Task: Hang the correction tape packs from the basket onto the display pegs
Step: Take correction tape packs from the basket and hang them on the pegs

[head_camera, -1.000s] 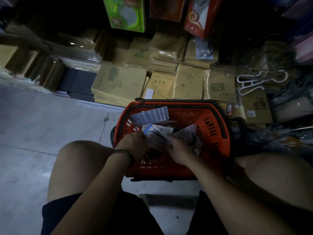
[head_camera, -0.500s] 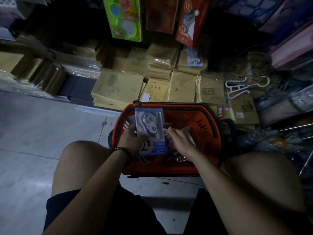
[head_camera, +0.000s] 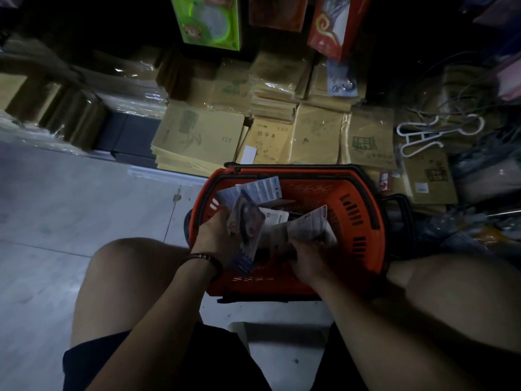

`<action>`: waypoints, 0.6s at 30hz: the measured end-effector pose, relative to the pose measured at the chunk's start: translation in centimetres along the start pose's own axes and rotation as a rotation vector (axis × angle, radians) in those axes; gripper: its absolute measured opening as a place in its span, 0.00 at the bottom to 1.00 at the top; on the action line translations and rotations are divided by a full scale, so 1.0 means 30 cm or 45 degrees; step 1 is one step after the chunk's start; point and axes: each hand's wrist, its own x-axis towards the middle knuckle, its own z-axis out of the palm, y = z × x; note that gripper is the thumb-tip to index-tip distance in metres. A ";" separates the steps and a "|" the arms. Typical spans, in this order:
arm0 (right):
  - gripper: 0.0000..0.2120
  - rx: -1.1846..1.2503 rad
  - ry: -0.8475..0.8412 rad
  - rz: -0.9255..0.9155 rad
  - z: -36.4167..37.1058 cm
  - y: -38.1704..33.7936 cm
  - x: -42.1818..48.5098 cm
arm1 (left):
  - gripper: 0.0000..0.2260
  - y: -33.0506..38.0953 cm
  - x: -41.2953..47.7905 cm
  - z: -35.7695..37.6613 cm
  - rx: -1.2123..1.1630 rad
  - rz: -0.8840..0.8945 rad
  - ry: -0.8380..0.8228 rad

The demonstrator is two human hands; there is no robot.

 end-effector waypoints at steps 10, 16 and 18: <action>0.04 0.081 0.088 -0.097 -0.041 0.036 0.033 | 0.13 0.013 0.003 -0.014 0.012 0.044 0.207; 0.08 0.343 0.545 -0.096 -0.310 -0.084 -0.084 | 0.14 0.020 -0.037 -0.074 -0.196 0.011 0.516; 0.08 0.435 0.655 -0.090 -0.385 -0.103 -0.111 | 0.08 0.020 -0.056 -0.085 -0.479 0.008 0.569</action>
